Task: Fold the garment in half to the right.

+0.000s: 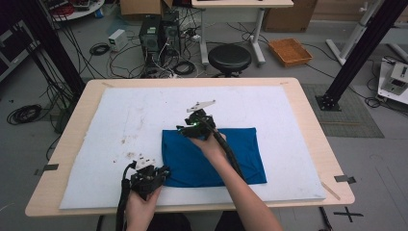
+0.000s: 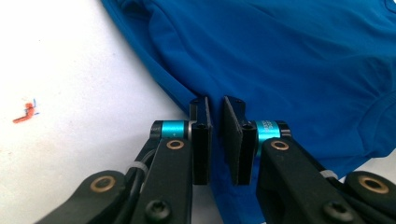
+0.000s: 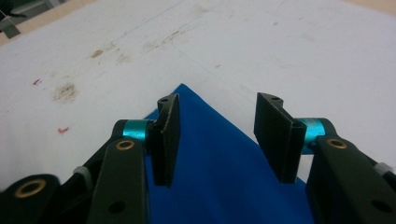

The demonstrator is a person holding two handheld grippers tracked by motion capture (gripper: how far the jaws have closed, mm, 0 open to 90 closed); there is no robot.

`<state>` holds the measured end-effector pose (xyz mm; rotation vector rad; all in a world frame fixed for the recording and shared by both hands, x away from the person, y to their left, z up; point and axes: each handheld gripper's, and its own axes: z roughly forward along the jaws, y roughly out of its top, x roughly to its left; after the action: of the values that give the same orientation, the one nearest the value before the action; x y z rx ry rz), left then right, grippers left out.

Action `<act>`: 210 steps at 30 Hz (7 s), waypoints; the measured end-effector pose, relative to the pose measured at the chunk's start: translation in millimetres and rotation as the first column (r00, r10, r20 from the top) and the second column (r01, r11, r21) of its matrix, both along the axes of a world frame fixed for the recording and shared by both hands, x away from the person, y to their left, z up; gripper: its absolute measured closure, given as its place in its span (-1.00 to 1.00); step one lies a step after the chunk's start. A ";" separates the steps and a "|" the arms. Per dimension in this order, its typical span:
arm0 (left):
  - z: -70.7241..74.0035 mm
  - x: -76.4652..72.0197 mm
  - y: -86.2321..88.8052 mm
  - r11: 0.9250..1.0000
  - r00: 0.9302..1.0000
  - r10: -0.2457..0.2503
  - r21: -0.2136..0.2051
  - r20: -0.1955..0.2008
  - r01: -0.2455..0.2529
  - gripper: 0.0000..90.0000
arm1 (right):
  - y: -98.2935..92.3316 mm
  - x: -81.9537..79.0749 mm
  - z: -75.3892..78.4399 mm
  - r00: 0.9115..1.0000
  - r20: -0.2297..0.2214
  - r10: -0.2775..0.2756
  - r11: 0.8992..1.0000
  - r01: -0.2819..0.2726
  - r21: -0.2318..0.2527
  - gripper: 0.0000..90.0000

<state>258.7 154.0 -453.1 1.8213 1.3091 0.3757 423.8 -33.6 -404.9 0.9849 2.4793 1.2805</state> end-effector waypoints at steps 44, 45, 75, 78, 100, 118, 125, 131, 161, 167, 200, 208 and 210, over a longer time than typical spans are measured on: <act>9.2 -6.8 -2.0 1.000 0.999 -0.014 0.003 0.041 0.014 0.84 | 59.7 27.3 -8.1 0.999 0.002 0.037 0.997 -0.036 -0.073 0.95; 16.1 -9.6 -4.5 1.000 0.998 -0.026 -0.001 0.061 0.026 0.85 | 56.1 27.3 -5.0 0.999 0.005 0.038 0.998 -0.038 -0.058 0.95; 55.3 10.8 -156.8 0.945 0.937 -0.324 -0.001 0.131 0.327 0.86 | -136.4 21.5 40.3 0.996 -0.002 -0.086 0.994 0.085 0.069 0.95; 51.7 15.1 -174.7 0.938 0.932 -0.342 -0.008 0.120 0.346 0.86 | -153.1 21.7 37.5 0.995 -0.006 -0.101 0.993 0.101 0.059 0.95; 26.5 31.3 -249.5 0.895 0.889 -0.441 -0.016 0.124 0.446 0.41 | -224.4 21.9 4.5 0.972 -0.041 -0.229 0.972 0.227 -0.056 0.91; 69.9 20.2 -158.7 0.928 0.888 -0.365 0.036 0.279 0.370 0.08 | -228.8 -2.5 -3.3 0.940 -0.059 -0.337 0.941 0.337 -0.011 0.49; 71.3 23.5 -105.9 0.958 0.920 -0.283 0.032 0.271 0.285 0.08 | -229.6 -4.5 -14.8 0.937 -0.057 -0.345 0.939 0.344 -0.031 1.00; 69.6 23.9 -80.2 0.969 0.932 -0.246 0.043 0.265 0.243 0.08 | -238.1 -6.2 -16.8 0.924 -0.048 -0.379 0.925 0.378 -0.030 1.00; 45.2 7.4 2.9 0.987 0.958 -0.151 0.092 0.243 0.133 0.01 | -258.4 -155.3 -39.5 0.942 -0.163 -0.294 0.943 0.313 0.108 0.88; 40.7 9.4 3.1 0.985 0.961 -0.161 0.092 0.224 0.143 0.01 | -265.4 -160.8 -39.4 0.936 -0.146 -0.320 0.938 0.335 0.091 1.00; 48.6 29.8 51.8 0.988 0.943 -0.140 0.103 0.301 0.113 -0.31 | -297.6 -107.1 9.8 0.902 0.067 -0.427 0.894 0.410 0.178 -0.31; 54.1 27.5 55.9 0.990 0.934 -0.127 0.103 0.335 0.098 -0.40 | -302.2 -108.5 13.4 0.898 0.095 -0.429 0.896 0.411 0.167 -0.39; 54.7 27.6 56.9 0.990 0.933 -0.127 0.100 0.337 0.099 -0.40 | -301.0 -108.8 13.6 0.901 0.098 -0.423 0.900 0.406 0.159 -0.39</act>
<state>286.3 210.8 -398.4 1.7902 0.9554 0.6601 315.0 -334.6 -391.4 1.3283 1.9600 1.3264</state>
